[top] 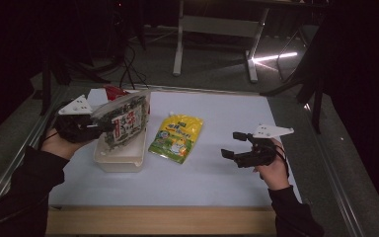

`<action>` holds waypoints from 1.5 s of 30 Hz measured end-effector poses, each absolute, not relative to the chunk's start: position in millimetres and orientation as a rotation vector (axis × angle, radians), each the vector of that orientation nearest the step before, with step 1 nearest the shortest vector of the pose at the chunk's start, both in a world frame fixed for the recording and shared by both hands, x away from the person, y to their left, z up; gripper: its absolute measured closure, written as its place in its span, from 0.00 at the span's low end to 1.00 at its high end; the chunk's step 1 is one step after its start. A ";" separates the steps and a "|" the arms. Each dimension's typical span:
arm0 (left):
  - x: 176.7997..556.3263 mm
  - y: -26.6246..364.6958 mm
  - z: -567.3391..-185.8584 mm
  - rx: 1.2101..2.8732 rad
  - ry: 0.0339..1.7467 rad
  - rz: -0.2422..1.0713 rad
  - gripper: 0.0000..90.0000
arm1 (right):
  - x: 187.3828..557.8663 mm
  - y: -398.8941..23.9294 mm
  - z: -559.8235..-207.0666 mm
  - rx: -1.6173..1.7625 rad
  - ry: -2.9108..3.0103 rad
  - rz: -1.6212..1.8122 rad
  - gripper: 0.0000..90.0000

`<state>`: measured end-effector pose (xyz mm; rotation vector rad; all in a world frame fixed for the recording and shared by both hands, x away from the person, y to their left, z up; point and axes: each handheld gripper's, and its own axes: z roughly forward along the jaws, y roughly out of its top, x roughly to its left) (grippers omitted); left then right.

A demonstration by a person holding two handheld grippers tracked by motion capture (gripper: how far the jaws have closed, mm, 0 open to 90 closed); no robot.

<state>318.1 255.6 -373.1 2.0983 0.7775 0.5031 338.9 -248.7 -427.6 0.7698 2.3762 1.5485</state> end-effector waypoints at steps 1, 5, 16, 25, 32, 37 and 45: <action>317.1 255.4 -372.0 2.102 0.776 0.511 0.85 | 338.8 -249.2 -427.3 0.770 2.375 1.548 0.17; 314.1 255.5 -366.1 2.117 0.772 0.501 0.85 | 338.8 -249.6 -426.3 0.771 2.369 1.556 0.17; 327.3 262.2 -384.2 2.083 0.799 0.472 0.85 | 339.4 -245.7 -429.4 0.768 2.391 1.547 0.17; 330.4 276.1 -399.7 2.008 0.799 0.454 0.85 | 339.4 -245.6 -431.1 0.770 2.394 1.550 0.17; 331.5 275.5 -409.3 2.012 0.784 0.458 0.85 | 339.4 -245.3 -431.6 0.767 2.395 1.555 0.17; 333.8 273.0 -427.9 2.026 0.795 0.439 0.85 | 338.8 -244.9 -432.4 0.765 2.394 1.560 0.17; 332.4 297.1 -443.6 1.914 0.832 0.388 0.84 | 338.2 -247.7 -433.0 0.767 2.394 1.550 0.17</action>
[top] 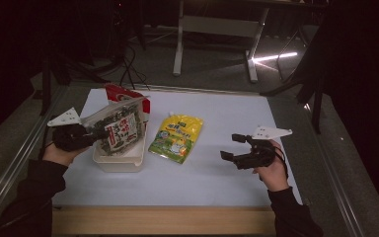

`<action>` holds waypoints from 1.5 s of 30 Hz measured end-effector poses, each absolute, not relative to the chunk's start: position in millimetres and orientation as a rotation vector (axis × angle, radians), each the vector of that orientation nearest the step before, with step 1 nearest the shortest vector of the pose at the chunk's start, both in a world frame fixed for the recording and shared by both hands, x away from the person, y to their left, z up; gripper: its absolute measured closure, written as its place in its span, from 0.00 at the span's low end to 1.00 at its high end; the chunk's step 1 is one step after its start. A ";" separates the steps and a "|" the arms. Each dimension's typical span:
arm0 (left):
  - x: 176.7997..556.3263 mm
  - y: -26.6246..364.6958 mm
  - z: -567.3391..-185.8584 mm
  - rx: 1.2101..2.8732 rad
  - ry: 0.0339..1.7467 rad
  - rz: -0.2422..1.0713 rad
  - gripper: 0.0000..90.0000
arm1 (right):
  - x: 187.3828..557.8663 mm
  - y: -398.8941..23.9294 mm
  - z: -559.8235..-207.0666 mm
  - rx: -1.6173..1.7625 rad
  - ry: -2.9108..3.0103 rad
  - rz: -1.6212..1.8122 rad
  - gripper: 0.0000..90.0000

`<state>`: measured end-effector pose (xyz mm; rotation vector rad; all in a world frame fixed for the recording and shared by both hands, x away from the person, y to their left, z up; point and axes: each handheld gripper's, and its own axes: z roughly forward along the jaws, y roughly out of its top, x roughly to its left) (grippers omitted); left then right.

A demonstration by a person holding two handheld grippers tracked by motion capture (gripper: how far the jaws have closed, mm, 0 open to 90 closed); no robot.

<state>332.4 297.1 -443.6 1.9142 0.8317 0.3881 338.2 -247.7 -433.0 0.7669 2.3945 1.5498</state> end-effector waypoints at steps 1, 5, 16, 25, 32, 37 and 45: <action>332.2 296.0 -443.3 1.921 0.821 0.397 0.84 | 338.1 -247.7 -432.7 0.765 2.394 1.549 0.17; 331.7 293.4 -442.5 1.918 0.835 0.410 0.82 | 337.4 -247.5 -431.0 0.758 2.384 1.554 0.17; 316.9 290.7 -440.4 1.881 0.868 0.446 0.56 | 337.6 -247.4 -430.2 0.707 2.363 1.555 0.16; 300.6 288.2 -431.9 1.865 0.874 0.492 0.48 | 339.7 -247.3 -429.6 0.700 2.355 1.591 0.16; 281.8 292.9 -431.2 1.836 0.889 0.512 0.47 | 338.6 -245.7 -430.8 0.701 2.369 1.572 0.15; 264.3 296.4 -429.7 1.827 0.908 0.543 0.47 | 338.6 -245.5 -431.2 0.710 2.370 1.575 0.15; 242.2 296.5 -437.4 1.820 0.869 0.447 0.31 | 337.7 -244.4 -430.6 0.727 2.382 1.580 0.15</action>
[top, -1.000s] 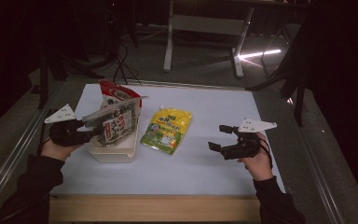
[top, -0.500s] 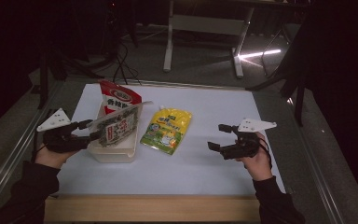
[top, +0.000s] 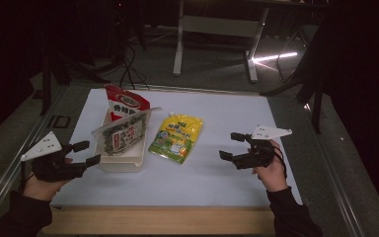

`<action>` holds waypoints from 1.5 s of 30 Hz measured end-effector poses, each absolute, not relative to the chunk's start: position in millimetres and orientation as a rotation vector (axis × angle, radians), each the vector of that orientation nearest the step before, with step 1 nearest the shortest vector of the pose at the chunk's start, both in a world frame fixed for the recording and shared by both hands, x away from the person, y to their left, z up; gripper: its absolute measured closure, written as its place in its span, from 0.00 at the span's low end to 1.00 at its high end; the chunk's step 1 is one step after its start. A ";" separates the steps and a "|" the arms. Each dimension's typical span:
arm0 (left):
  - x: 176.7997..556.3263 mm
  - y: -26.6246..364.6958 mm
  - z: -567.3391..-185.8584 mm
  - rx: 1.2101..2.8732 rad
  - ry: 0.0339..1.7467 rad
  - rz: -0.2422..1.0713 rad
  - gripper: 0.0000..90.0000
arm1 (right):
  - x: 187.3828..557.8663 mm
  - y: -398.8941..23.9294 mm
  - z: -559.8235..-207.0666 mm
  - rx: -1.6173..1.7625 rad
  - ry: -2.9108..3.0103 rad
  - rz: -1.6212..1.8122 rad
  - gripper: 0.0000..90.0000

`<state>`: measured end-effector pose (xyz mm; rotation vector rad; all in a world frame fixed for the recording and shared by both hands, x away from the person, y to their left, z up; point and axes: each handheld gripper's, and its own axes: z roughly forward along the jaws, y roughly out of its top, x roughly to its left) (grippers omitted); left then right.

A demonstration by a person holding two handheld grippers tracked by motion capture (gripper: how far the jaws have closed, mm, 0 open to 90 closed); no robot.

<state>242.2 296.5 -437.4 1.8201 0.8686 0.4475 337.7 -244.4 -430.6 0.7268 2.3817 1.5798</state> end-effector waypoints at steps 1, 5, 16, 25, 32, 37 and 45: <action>237.7 289.5 -444.9 1.830 0.878 0.428 0.31 | 337.7 -243.9 -430.6 0.732 2.385 1.586 0.15; 229.3 271.9 -455.7 1.831 0.837 0.406 0.16 | 338.2 -239.4 -432.5 0.751 2.375 1.594 0.15; 226.5 222.2 -472.9 1.843 0.729 0.342 0.10 | 337.8 -232.1 -440.1 0.748 2.378 1.572 0.15; 227.3 188.6 -486.3 1.832 0.692 0.349 0.10 | 340.2 -222.4 -447.1 0.743 2.379 1.552 0.22; 226.6 175.9 -496.1 1.843 0.677 0.339 0.10 | 347.3 -207.3 -449.0 0.710 2.397 1.538 0.27; 224.1 173.3 -498.1 1.837 0.656 0.358 0.10 | 354.7 -196.8 -452.5 0.701 2.392 1.532 0.36; 222.8 166.1 -502.7 1.854 0.629 0.366 0.10 | 381.7 -164.4 -459.3 0.712 2.402 1.492 0.64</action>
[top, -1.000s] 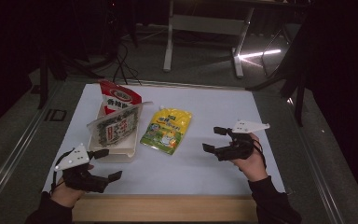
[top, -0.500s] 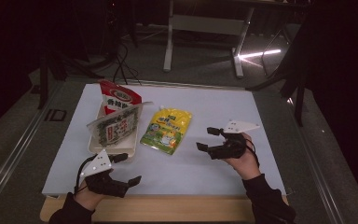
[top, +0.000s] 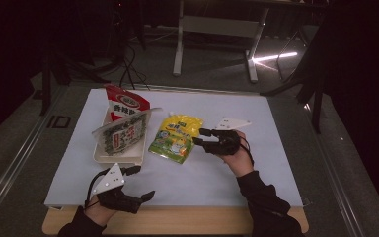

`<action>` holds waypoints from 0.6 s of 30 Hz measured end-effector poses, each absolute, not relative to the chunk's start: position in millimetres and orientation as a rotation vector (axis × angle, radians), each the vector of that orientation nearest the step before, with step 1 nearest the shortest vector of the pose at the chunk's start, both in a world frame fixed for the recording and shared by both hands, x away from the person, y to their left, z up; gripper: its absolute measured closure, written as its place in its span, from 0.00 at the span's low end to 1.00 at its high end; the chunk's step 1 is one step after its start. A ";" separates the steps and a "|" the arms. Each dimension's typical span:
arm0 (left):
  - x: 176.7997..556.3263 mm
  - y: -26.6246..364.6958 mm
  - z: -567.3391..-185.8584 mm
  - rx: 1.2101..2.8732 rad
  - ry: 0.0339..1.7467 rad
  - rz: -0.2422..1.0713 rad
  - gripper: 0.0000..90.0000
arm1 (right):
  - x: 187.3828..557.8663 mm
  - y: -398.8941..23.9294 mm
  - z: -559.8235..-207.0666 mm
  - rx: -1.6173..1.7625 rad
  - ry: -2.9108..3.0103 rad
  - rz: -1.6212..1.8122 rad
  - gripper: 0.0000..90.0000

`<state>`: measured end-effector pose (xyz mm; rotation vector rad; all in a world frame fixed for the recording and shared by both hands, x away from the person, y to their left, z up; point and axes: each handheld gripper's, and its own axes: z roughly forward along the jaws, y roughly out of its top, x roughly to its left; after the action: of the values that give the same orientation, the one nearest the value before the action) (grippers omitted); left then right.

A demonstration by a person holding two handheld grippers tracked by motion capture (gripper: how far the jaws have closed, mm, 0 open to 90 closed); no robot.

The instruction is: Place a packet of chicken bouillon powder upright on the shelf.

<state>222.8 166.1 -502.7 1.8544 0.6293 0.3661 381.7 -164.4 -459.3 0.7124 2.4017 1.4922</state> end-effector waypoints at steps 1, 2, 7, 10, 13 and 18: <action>222.6 164.1 -503.9 1.856 0.627 0.364 0.10 | 385.8 -160.2 -460.2 0.715 2.407 1.486 0.65; 222.6 162.5 -505.0 1.860 0.622 0.361 0.10 | 389.8 -156.1 -461.0 0.718 2.405 1.474 0.68; 222.4 154.9 -510.7 1.876 0.600 0.340 0.10 | 412.3 -136.0 -464.8 0.742 2.432 1.432 0.78; 221.4 152.6 -512.4 1.889 0.578 0.345 0.10 | 422.2 -128.8 -466.8 0.757 2.440 1.408 0.80; 221.0 152.1 -513.6 1.887 0.570 0.335 0.10 | 438.4 -118.4 -471.4 0.785 2.444 1.374 0.83; 221.6 153.5 -516.6 1.890 0.574 0.329 0.10 | 457.5 -106.2 -475.8 0.834 2.451 1.344 0.87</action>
<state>221.6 153.5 -516.6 1.8896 0.5743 0.3288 457.5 -106.2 -475.8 0.8345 2.4511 1.3438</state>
